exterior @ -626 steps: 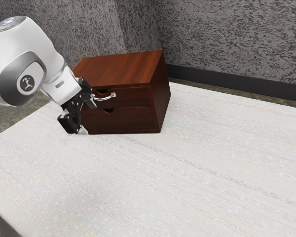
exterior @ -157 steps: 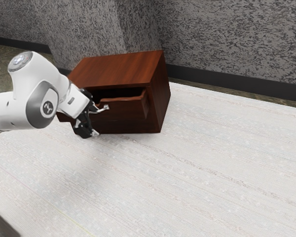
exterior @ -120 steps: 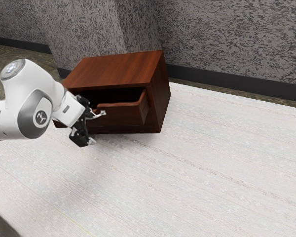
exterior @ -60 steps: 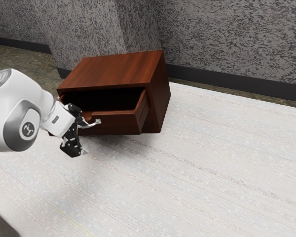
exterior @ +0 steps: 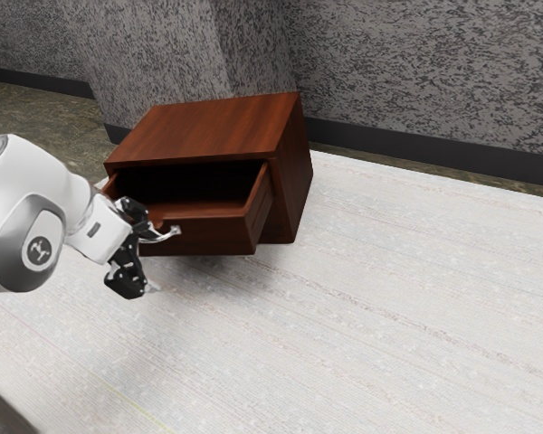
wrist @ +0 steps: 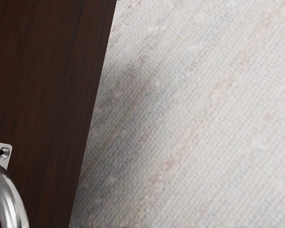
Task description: Pull the drawer handle with one arm to open the drawer
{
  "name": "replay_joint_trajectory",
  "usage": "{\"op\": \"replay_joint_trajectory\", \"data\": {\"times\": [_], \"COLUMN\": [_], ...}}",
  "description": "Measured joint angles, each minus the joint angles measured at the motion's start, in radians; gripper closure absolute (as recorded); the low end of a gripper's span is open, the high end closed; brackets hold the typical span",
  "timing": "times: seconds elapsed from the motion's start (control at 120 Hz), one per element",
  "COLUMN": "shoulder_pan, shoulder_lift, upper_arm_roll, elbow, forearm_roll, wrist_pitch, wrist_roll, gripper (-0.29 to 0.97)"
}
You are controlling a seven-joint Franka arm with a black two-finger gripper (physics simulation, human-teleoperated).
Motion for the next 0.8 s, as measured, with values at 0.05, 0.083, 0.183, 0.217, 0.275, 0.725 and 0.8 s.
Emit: {"op": "replay_joint_trajectory", "data": {"times": [0.05, 0.083, 0.183, 0.217, 0.275, 0.725, 0.8], "shoulder_pan": [0.000, 0.000, 0.001, 0.001, 0.002, 0.008, 0.008], "shoulder_lift": [-0.005, -0.014, -0.033, -0.035, -0.036, -0.104, -0.100], "upper_arm_roll": [-0.001, -0.002, -0.005, -0.005, -0.005, -0.032, -0.065], "elbow": [-0.003, -0.011, -0.028, -0.030, -0.031, 0.064, 0.231], "forearm_roll": [0.000, 0.000, 0.000, 0.001, 0.003, 0.055, 0.108], "wrist_pitch": [-0.001, -0.001, -0.002, -0.003, -0.003, -0.067, -0.231], "wrist_roll": [0.000, 0.000, -0.001, -0.001, -0.001, -0.046, -0.125], "gripper": [0.00, 0.01, 0.00, 0.00, 0.00, 0.00, 0.00]}}
